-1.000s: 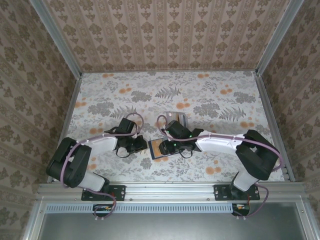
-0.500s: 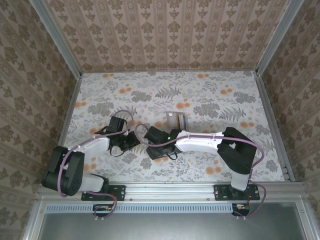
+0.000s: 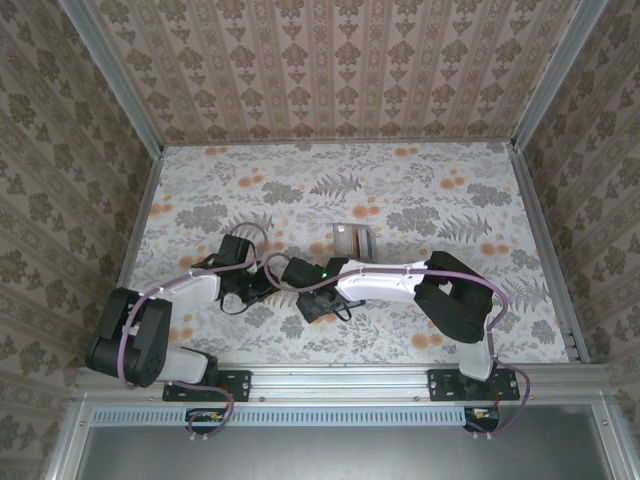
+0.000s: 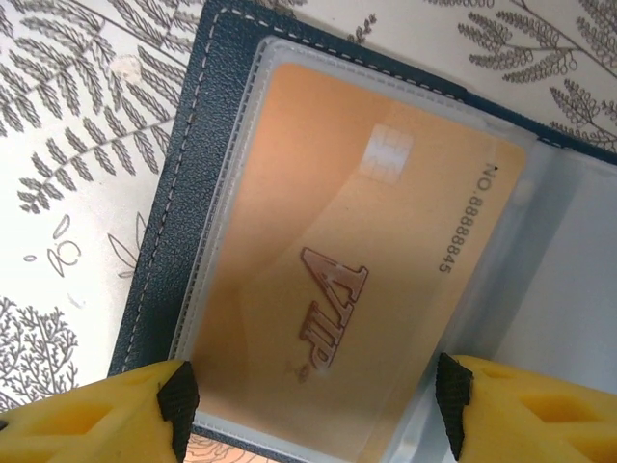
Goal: Put the credit cards into the card holder
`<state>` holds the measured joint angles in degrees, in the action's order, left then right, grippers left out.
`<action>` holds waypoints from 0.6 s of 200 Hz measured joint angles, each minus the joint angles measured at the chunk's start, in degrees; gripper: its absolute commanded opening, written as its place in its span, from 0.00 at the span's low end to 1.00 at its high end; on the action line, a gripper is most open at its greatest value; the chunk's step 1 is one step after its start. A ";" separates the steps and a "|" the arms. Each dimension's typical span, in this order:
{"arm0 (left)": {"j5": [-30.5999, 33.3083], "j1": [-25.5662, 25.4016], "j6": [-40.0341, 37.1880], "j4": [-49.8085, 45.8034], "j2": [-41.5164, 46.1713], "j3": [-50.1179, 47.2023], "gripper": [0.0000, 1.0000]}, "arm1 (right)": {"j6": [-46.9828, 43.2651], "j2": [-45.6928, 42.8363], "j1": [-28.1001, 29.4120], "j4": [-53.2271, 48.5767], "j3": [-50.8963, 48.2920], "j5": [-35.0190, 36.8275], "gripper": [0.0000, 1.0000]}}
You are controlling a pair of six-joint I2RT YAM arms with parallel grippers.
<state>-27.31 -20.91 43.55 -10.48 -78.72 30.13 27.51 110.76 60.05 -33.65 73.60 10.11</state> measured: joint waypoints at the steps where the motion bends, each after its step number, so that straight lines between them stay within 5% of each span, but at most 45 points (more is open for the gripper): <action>1: 0.00 0.00 0.00 0.00 0.00 0.00 0.10 | 0.00 0.00 0.00 0.00 0.00 0.00 0.70; 44: -0.17 0.00 -0.04 -0.22 -0.31 0.02 0.10 | 0.20 0.37 0.00 -0.20 0.46 -0.07 0.63; 120: -0.33 -1.62 -0.92 -0.50 -0.96 0.44 0.11 | 0.79 -2.95 -0.63 1.75 -2.21 -0.22 0.70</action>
<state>-27.64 -22.52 42.63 -10.98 -79.68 30.57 28.29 107.81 59.42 -31.90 71.40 9.89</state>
